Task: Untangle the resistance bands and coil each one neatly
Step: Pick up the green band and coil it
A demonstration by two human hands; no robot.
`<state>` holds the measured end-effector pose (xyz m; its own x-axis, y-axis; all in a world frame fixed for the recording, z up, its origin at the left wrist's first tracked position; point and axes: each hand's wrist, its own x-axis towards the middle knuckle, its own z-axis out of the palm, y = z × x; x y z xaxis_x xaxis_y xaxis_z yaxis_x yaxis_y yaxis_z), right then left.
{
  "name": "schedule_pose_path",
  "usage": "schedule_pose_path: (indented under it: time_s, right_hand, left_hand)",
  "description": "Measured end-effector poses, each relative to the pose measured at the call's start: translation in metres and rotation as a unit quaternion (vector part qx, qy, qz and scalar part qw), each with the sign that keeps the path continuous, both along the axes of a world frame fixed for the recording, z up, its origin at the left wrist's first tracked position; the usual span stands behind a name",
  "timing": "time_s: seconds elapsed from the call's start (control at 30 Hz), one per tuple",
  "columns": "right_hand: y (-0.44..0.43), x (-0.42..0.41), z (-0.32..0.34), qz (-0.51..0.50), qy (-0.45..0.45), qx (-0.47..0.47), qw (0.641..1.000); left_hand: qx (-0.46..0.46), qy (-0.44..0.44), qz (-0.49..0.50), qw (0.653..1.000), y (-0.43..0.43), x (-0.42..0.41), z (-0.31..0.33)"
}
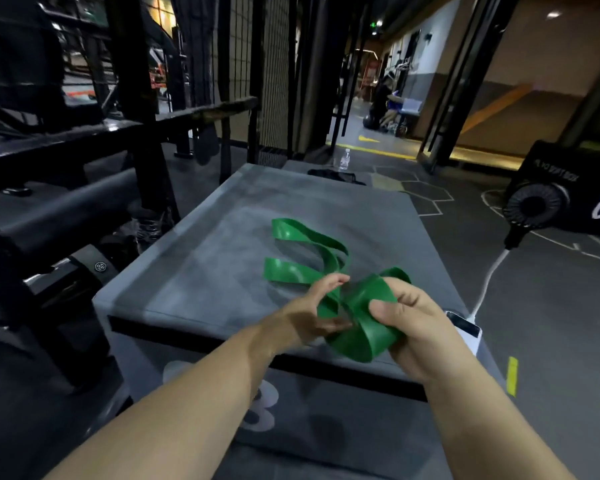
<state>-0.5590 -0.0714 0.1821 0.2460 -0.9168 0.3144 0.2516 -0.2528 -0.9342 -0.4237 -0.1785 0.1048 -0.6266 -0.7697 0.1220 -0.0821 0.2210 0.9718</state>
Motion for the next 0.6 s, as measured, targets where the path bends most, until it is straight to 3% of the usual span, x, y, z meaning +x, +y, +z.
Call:
schedule_pose_path:
  time_s: [0.1, 0.17, 0.37, 0.47, 0.6]
  right_hand:
    - [0.016, -0.004, -0.005, 0.031, -0.04, 0.039, 0.998]
    - [0.025, -0.008, -0.007, 0.014, -0.074, 0.061, 0.995]
    - [0.038, -0.03, -0.017, 0.008, -0.151, 0.06, 0.987]
    - [0.034, -0.037, -0.023, 0.025, -0.165, 0.08, 0.983]
    - [0.024, -0.046, -0.029, 0.044, -0.189, 0.102, 0.976]
  left_hand:
    - [-0.04, -0.082, -0.032, 0.995, 0.012, -0.01, -0.001]
    - [0.023, -0.065, -0.066, 0.995, 0.031, -0.011, 0.005]
    - [0.022, -0.127, -0.137, 0.982, 0.061, -0.008, 0.007]
    - [0.046, -0.11, -0.169, 0.978, 0.072, -0.016, 0.002]
    - [0.024, -0.143, -0.125, 0.982, 0.067, -0.029, -0.001]
